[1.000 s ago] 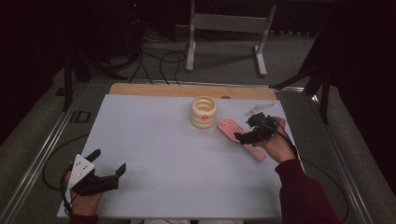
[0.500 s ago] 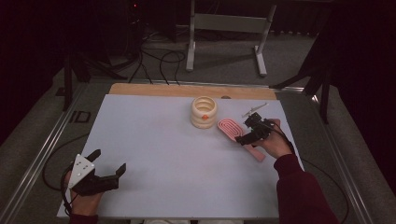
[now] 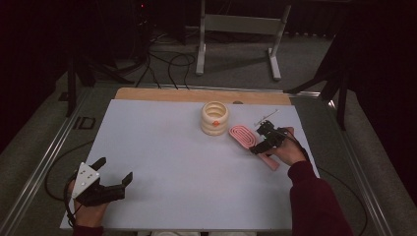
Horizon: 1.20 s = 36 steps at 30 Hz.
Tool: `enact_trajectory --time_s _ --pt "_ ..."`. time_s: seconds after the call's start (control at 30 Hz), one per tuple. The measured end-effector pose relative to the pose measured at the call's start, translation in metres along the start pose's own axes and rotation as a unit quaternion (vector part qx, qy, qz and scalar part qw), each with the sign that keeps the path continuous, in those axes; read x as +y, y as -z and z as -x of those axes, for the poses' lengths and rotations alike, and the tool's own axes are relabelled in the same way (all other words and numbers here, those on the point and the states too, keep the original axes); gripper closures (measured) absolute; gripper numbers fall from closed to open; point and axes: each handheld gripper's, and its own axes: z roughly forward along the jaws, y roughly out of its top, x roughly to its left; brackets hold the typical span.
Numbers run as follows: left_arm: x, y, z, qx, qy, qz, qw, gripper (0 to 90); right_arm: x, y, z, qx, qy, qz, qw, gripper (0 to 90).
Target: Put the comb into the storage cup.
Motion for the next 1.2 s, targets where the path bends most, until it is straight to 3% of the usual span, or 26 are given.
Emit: enact_trajectory --time_s 0.5,0.8,0.97,1.1,1.2 --pt "0.0 -0.001 0.0 -0.001 0.0 -0.001 1.0 0.0 -0.003 -0.017 0.008 0.006 -0.017 -0.035 0.9992 16.2" --pt "0.0 -0.001 0.0 -0.002 0.0 -0.003 1.0 0.0 -0.004 -0.021 0.012 0.012 -0.021 -0.041 0.9989 18.3" --pt "-0.001 -0.001 0.0 -0.003 0.0 -0.003 1.0 0.0 -0.004 -0.023 0.011 0.018 -0.019 -0.049 0.9985 23.3" --pt "-0.001 -0.001 0.0 -0.003 -0.001 -0.004 1.0 0.0 -0.004 -0.026 0.008 0.036 -0.017 -0.059 0.9974 40.8" --pt "-0.001 -0.002 0.0 -0.003 -0.001 -0.005 1.0 0.0 -0.004 -0.027 0.007 0.043 -0.016 -0.063 0.997 46.0"
